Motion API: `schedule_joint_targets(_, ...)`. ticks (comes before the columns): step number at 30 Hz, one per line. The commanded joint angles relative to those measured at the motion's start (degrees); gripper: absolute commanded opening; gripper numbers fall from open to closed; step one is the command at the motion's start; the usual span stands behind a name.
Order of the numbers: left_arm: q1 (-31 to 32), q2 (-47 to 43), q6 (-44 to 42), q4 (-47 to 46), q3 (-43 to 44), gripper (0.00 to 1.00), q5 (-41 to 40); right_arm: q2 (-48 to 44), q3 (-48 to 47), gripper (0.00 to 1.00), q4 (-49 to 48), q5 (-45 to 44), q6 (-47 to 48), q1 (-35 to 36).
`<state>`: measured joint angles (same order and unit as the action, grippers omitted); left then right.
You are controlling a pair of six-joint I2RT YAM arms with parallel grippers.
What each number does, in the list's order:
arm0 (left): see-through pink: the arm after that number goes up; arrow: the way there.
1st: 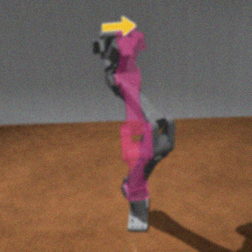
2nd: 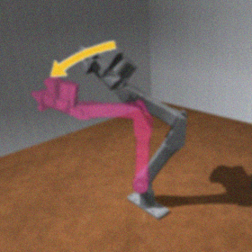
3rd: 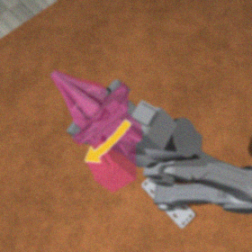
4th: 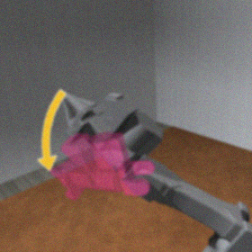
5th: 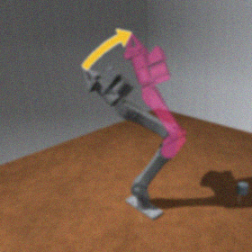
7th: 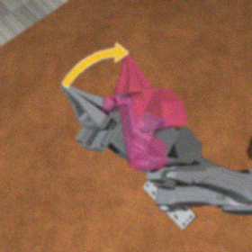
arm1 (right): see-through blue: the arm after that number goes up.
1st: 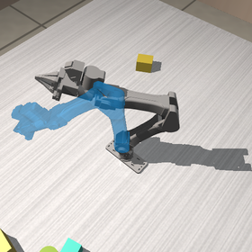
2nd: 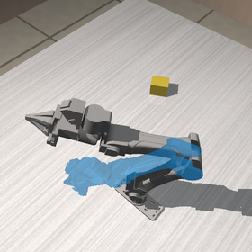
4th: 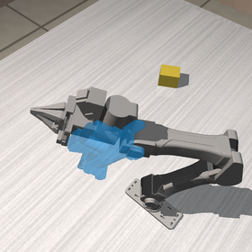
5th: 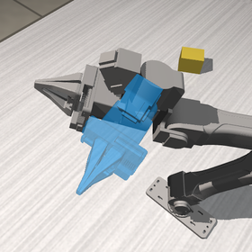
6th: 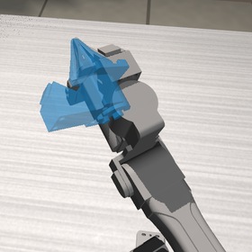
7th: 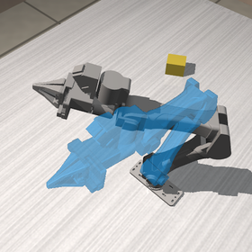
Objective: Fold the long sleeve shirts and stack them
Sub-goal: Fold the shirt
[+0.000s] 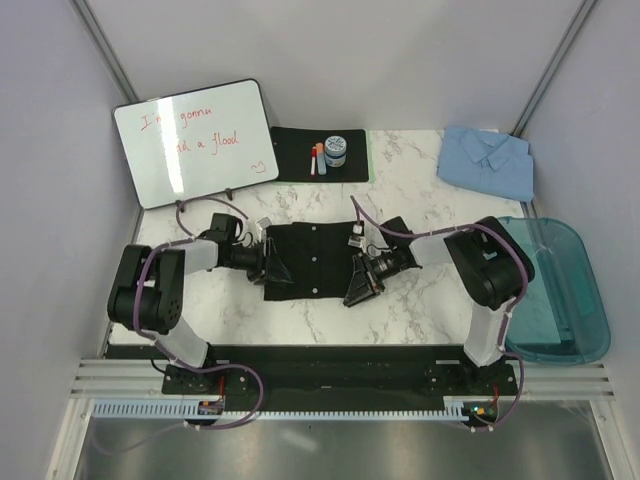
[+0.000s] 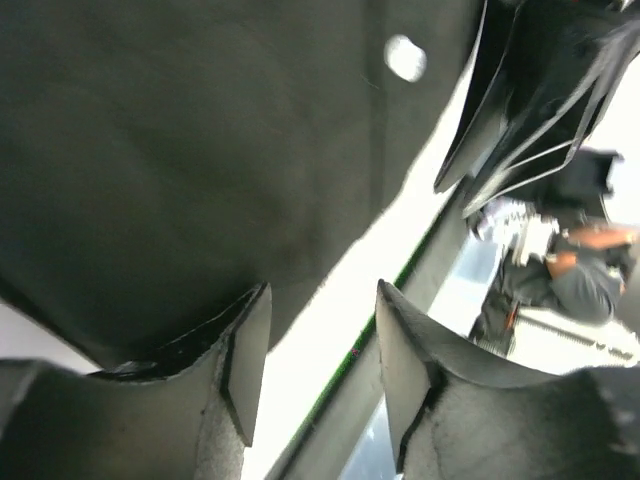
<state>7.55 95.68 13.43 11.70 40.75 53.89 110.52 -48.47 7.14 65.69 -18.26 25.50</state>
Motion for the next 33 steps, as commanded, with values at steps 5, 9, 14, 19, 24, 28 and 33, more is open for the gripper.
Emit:
schedule_joint_targets(5, 0.8, -14.6, -3.0, 2.4, 4.7, 0.61, 6.9, -15.0, -12.9, 0.46, 7.2, -2.0, 4.5, -3.6)
schedule_joint_targets(9, 0.9, -7.8, 1.9, -4.2, 8.4, 0.63, 2.6, -7.2, -22.2, 0.44, 7.7, -6.5, 7.2, -4.2)
schedule_joint_targets(14, 0.9, 2.0, 5.8, -8.9, 15.4, 0.63, -0.5, 6.5, -34.1, 0.41, 7.5, -7.2, 7.4, -4.8)
schedule_joint_targets(19, -1.0, 9.8, 6.7, -11.3, 17.3, 0.63, -3.4, 15.9, -36.2, 0.41, 2.5, -9.3, 5.8, -7.3)
schedule_joint_targets(24, -5.1, 18.0, 11.6, -13.4, 18.2, 0.62, -2.0, 23.4, -36.3, 0.39, -5.4, -10.9, -0.6, -9.7)
schedule_joint_targets(28, -7.3, 18.1, 16.4, -15.4, 15.2, 0.62, 0.1, 24.2, -35.3, 0.39, -6.3, -11.4, -3.3, -10.8)
schedule_joint_targets(33, -7.1, 11.8, 15.1, -10.1, 10.7, 0.58, 5.8, 20.2, -39.8, 0.39, 3.5, -9.9, 3.5, -10.1)
